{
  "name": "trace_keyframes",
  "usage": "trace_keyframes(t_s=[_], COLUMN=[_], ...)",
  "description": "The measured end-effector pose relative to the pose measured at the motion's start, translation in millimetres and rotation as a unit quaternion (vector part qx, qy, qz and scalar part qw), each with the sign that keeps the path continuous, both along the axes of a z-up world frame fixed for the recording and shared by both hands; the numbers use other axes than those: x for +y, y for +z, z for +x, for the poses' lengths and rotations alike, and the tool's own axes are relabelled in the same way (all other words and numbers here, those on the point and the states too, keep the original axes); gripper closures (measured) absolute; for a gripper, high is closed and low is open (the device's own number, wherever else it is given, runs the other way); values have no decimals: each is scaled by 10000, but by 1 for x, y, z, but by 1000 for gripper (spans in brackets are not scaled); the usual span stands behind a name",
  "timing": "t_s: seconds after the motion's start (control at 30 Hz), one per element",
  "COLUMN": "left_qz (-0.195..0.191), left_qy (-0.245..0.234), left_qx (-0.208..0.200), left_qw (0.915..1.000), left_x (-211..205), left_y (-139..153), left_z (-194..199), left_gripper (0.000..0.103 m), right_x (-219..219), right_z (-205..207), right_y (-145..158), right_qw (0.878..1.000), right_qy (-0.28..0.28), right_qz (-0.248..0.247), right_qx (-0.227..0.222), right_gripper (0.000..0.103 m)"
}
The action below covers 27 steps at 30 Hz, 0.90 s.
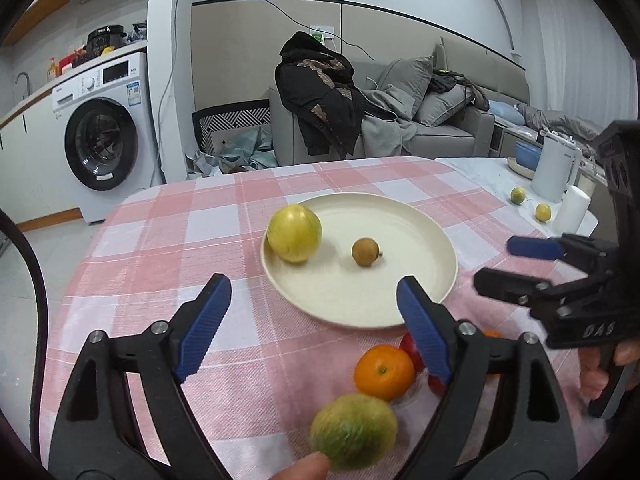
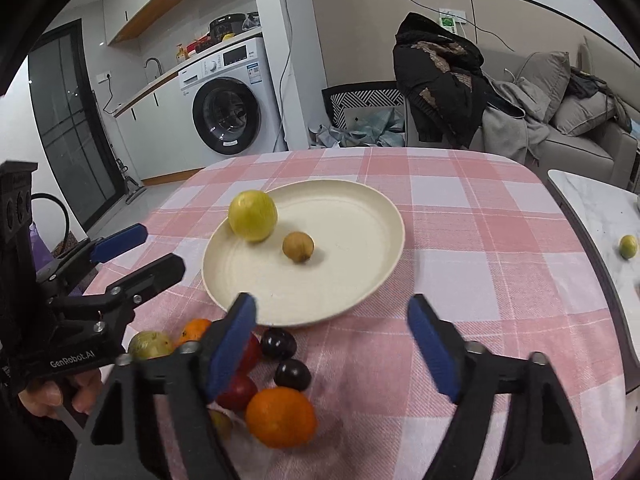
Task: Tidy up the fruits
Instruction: 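Carry both fruits over the cream plate and open both tools to release them, then move the left tool to the green citrus while the right tool approaches an orange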
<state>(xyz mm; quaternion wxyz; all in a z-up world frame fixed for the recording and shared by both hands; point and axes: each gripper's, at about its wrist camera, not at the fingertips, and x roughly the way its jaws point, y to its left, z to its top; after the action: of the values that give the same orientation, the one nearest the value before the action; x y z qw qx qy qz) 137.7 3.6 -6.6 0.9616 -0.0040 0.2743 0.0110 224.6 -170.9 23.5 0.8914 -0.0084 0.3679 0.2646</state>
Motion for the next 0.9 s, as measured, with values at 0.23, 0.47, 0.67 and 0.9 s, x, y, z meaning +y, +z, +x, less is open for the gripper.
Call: trace_keyframes(t_s=[0.23,0.47,0.67,0.9], left_qz=[-87,-158,-234,-282], left_qy=[84,165,202,222], left_qx=[-61,-137,-172,-160], left_qw=[9999,9996,9994,9992], left_x=[11,19,24,23], left_y=[6,11,13,7], left_z=[-40,-72,-86,-94], left_gripper=[0,0,0,0], right_x=[-11,-12,-9,-4], right_z=[-15,-32,-44,-52], right_y=[9,12,7,1], right_qw=[9997,9997,9998,9994], right_qy=[-143,-1,-4,117], right_qz=[-131,-112,-104,-293], right_qx=[-158,-196,-171,-155], right_gripper=[0,0,0,0])
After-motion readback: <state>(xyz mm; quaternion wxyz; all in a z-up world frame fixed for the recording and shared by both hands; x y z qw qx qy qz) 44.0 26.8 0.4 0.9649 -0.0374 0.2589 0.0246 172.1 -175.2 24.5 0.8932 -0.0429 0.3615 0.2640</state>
